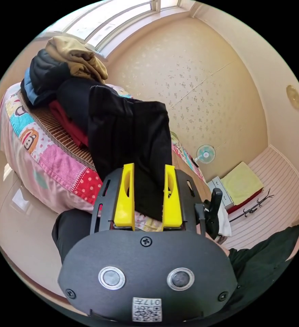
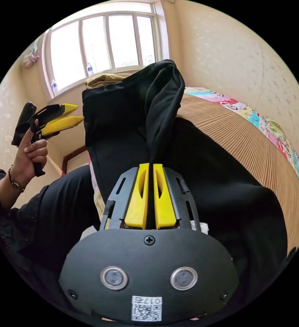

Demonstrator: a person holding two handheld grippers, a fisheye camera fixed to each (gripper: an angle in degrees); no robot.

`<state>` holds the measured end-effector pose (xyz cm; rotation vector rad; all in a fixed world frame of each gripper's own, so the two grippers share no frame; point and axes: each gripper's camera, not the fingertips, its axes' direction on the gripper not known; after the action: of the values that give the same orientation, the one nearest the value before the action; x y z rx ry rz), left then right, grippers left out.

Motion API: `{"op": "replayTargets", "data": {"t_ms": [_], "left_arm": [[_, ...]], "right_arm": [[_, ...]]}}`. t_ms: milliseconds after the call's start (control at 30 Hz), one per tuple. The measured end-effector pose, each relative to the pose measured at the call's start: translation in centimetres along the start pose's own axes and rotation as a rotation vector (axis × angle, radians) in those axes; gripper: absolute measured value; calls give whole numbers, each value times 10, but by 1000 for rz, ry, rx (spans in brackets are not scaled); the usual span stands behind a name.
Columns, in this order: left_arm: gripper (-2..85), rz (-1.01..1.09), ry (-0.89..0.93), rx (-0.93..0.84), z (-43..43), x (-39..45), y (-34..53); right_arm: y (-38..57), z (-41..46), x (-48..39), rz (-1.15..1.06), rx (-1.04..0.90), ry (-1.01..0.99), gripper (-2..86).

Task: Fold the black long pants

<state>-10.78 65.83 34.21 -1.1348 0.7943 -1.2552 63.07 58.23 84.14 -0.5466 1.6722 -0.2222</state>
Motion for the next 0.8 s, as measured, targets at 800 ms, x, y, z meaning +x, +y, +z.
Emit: {"op": "replayTargets", "data": {"t_ms": [800], "left_arm": [[9,351,-461,-43,190,161,-89]], "right_arm": [[52,23,-14,93,10,3,28]]}}
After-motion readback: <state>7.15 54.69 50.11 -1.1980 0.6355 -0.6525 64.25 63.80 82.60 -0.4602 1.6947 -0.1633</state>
